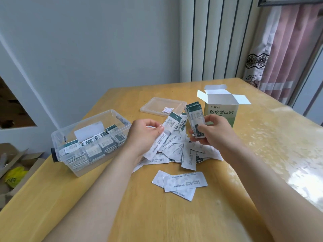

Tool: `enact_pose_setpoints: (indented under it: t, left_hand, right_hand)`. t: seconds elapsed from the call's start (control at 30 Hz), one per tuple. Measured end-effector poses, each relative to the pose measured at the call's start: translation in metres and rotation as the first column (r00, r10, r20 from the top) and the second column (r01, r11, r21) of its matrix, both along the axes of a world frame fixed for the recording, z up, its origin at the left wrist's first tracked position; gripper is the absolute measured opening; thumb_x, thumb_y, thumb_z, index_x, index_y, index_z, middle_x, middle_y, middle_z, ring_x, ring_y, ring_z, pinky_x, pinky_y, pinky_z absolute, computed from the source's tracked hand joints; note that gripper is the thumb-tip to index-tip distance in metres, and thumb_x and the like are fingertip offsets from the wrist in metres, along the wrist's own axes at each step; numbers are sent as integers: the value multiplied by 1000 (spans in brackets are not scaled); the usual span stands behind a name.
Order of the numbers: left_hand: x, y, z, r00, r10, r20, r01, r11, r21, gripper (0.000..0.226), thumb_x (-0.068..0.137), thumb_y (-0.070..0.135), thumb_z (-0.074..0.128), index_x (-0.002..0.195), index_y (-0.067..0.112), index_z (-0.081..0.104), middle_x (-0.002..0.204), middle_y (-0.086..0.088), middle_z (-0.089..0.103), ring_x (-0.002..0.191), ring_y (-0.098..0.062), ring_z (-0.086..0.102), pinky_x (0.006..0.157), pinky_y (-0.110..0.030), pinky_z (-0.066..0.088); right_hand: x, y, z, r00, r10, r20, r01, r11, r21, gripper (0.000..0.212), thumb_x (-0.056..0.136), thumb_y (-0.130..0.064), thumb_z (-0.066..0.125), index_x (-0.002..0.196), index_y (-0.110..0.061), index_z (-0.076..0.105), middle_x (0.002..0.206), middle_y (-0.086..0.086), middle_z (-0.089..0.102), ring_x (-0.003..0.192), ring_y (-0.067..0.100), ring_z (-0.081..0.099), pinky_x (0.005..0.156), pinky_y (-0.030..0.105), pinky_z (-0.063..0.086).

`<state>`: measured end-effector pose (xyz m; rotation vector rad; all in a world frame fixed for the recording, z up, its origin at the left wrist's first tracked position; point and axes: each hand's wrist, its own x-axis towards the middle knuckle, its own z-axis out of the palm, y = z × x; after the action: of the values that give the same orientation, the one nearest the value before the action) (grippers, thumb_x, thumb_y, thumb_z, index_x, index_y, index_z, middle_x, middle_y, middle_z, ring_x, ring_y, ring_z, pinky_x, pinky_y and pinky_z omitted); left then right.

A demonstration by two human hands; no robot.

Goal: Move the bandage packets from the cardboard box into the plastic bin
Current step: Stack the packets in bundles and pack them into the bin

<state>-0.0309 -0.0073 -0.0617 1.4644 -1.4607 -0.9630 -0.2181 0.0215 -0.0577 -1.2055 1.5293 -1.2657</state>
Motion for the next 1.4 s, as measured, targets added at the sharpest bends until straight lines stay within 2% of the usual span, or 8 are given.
enact_pose_setpoints:
  t: [0.13,0.2,0.4,0.57,0.8,1.03,1.17,1.4]
  left_hand:
    - [-5,12,3,896,-12,-444,49,996,73,14,86,-6,64,91,7,67,85,-18,73,76,-28,72,73,-40,60]
    - [-13,17,2,850,-22,-526,85,992,96,19,86,-10,61,96,5,66,84,-14,75,73,-24,72,69,-37,61]
    - [-26,21,-11,967,-2,-255,-7,999,-36,26,83,4,72,92,27,68,90,3,75,86,-15,72,81,-39,59]
    - [-29,28,-9,997,-38,-63,29,989,-144,32,83,8,72,111,24,71,93,8,75,87,-10,71,81,-37,59]
    - [-22,27,3,975,-128,-180,102,983,-150,41,82,0,72,117,19,65,102,-2,68,91,-12,68,82,-25,58]
    - [0,18,14,920,-54,-387,-36,974,-222,44,81,-19,55,98,20,66,92,-4,69,86,-14,64,78,-32,55]
    - [-2,25,21,909,-69,-411,-149,868,-474,46,75,-22,58,91,20,66,85,-1,62,80,-8,60,74,-20,49]
    - [-22,40,4,917,-371,-148,255,829,-497,36,70,-17,54,84,12,69,68,-8,62,73,-18,63,57,-25,54]
  right_hand:
    - [11,4,-1,978,124,165,-142,985,102,9,96,-4,46,99,-8,53,89,10,76,73,26,74,53,28,54]
    - [16,5,-4,961,195,194,-218,970,106,12,97,-6,48,101,-11,58,91,8,76,79,25,74,57,30,54]
    - [35,5,-13,970,238,-50,-240,971,-24,28,96,-12,43,109,-17,67,100,5,72,90,21,70,80,44,59]
    - [37,7,-12,971,194,142,-189,981,-43,27,96,-17,42,102,-7,66,102,21,69,86,29,69,77,52,58]
    - [25,6,-2,960,-4,282,10,1000,-22,24,100,-13,41,98,-2,62,84,18,71,65,28,71,55,35,59]
    - [30,17,2,920,337,200,-381,889,254,17,98,-10,43,100,1,56,83,25,72,72,35,72,46,26,54]
    - [32,18,3,880,377,289,-453,849,272,19,99,-11,43,110,2,51,87,28,71,67,33,70,40,22,49]
    - [24,19,14,835,292,467,-372,924,86,25,99,-11,37,92,-1,58,59,8,64,52,24,68,41,21,50]
